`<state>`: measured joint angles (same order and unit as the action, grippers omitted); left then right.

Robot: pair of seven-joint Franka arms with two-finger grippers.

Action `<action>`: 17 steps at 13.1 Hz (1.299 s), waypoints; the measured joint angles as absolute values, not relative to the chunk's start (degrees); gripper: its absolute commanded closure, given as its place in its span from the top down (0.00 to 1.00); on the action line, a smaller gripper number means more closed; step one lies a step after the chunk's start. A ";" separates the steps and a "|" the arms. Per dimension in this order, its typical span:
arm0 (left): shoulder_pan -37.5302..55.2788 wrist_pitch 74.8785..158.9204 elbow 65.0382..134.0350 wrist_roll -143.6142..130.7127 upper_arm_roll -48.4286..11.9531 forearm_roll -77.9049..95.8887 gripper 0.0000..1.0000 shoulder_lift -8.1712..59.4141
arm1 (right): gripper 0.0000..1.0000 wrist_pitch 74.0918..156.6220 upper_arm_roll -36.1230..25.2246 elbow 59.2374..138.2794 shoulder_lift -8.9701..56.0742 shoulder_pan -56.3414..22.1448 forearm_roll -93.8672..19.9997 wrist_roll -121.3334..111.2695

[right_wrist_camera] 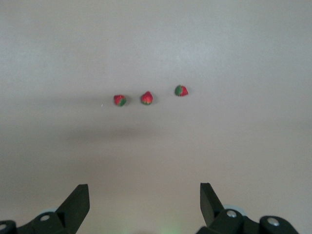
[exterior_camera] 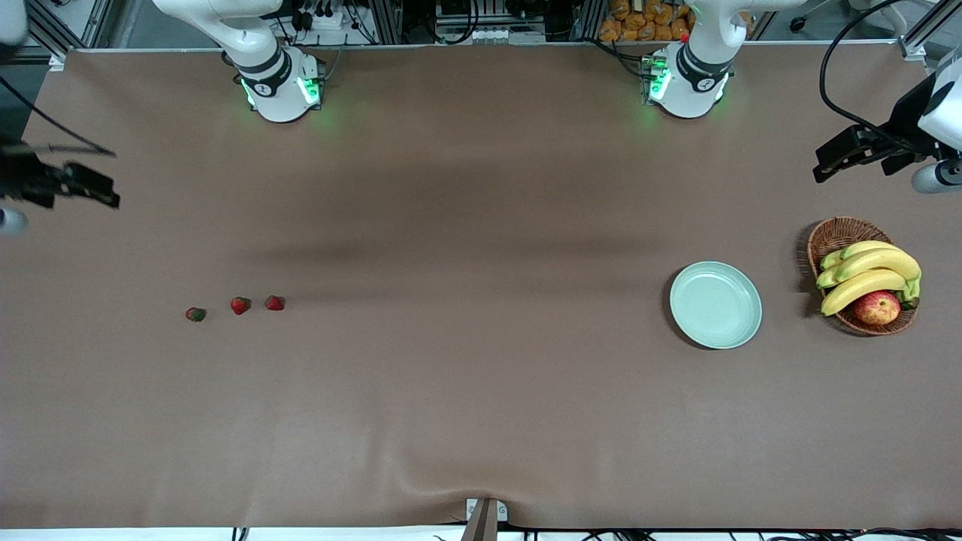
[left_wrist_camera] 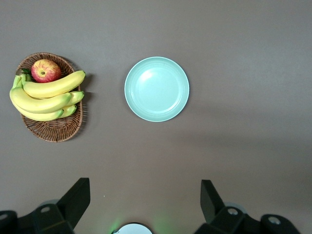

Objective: Collect all strawberries into plate
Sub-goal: 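Reach the right gripper down and grasp a red strawberry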

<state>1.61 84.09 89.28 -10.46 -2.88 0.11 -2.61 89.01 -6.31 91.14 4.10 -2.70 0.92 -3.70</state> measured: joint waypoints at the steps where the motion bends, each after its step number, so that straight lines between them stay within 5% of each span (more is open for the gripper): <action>1: 1.61 84.09 89.31 -10.46 -2.88 0.11 1.00 -2.61 | 1.00 91.38 -6.31 91.80 6.32 -2.71 0.73 -3.70; 14: 2.26 85.35 89.53 -10.45 -2.99 0.21 1.00 -1.66 | 1.00 114.45 -6.68 98.36 33.75 -0.80 -6.34 -3.66; 17: 3.41 85.92 89.53 -10.45 -3.25 0.30 1.00 -1.66 | 0.89 115.79 -6.51 98.73 36.45 -0.82 -7.07 -3.67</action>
<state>3.41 85.92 89.53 -10.45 -3.25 0.30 -1.66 115.79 -6.51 98.73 36.45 -0.82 -7.07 -3.67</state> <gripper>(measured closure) 0.000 0.031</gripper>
